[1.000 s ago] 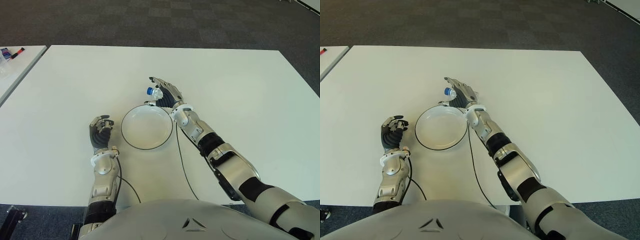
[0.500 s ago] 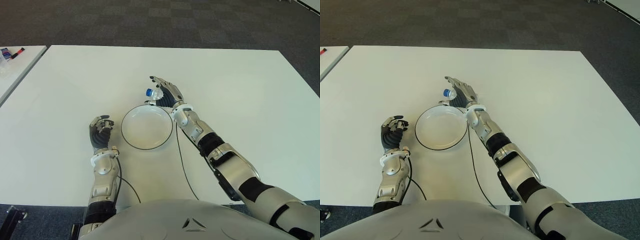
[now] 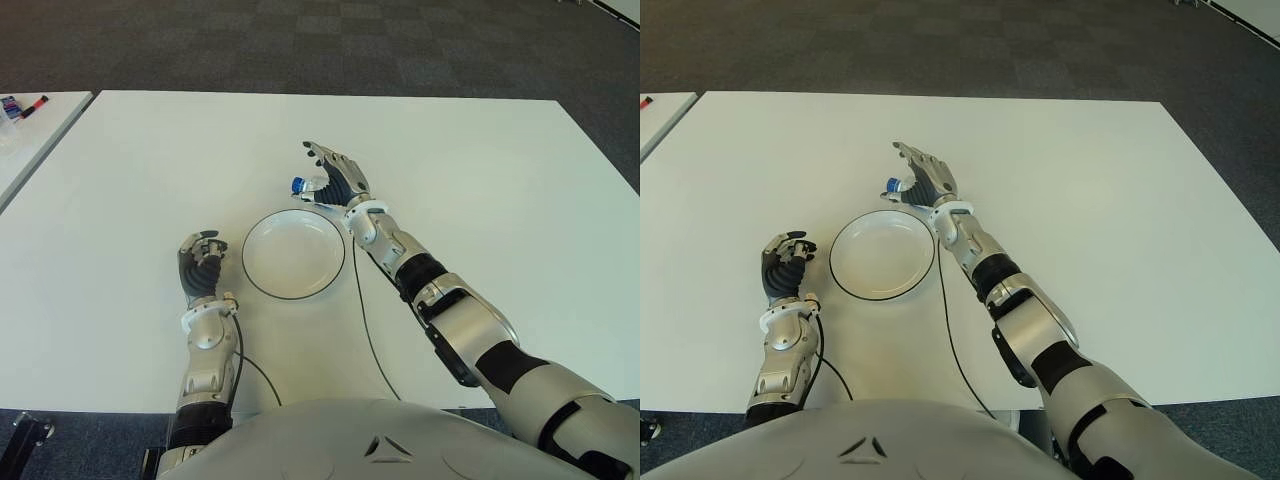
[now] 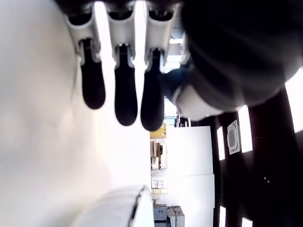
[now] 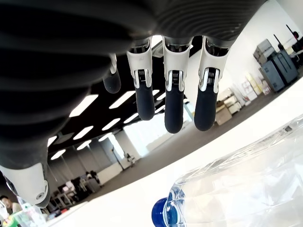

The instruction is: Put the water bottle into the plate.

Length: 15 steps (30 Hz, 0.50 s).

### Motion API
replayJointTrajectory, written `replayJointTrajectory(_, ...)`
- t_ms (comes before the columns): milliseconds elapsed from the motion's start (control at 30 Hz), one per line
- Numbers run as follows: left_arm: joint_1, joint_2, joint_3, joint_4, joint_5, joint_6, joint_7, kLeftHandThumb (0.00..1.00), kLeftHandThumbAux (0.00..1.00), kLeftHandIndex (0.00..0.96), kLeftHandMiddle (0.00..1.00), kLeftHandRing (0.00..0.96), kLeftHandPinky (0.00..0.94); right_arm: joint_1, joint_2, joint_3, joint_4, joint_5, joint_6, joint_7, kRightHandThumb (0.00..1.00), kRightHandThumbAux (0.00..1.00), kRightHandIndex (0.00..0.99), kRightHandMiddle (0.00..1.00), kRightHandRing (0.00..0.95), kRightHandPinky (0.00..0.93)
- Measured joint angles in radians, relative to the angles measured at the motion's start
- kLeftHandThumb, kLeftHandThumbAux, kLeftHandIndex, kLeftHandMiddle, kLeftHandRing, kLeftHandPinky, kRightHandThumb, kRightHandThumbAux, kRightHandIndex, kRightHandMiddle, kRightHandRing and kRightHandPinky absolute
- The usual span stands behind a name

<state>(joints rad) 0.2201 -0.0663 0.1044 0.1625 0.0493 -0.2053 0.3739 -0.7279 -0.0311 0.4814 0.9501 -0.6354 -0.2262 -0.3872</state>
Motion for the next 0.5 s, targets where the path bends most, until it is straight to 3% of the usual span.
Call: replayJointTrajectory(500, -0.001, 0.001, 0.004, 0.019, -0.003, -0.028, -0.004, 0.688, 0.723, 0.423, 0.548, 0.513, 0.479, -0.127, 0.034, -0.009, 0.257, 0.008, -0.017, -0.035, 0.302, 0.629, 0.066, 0.207, 0.264, 0.321)
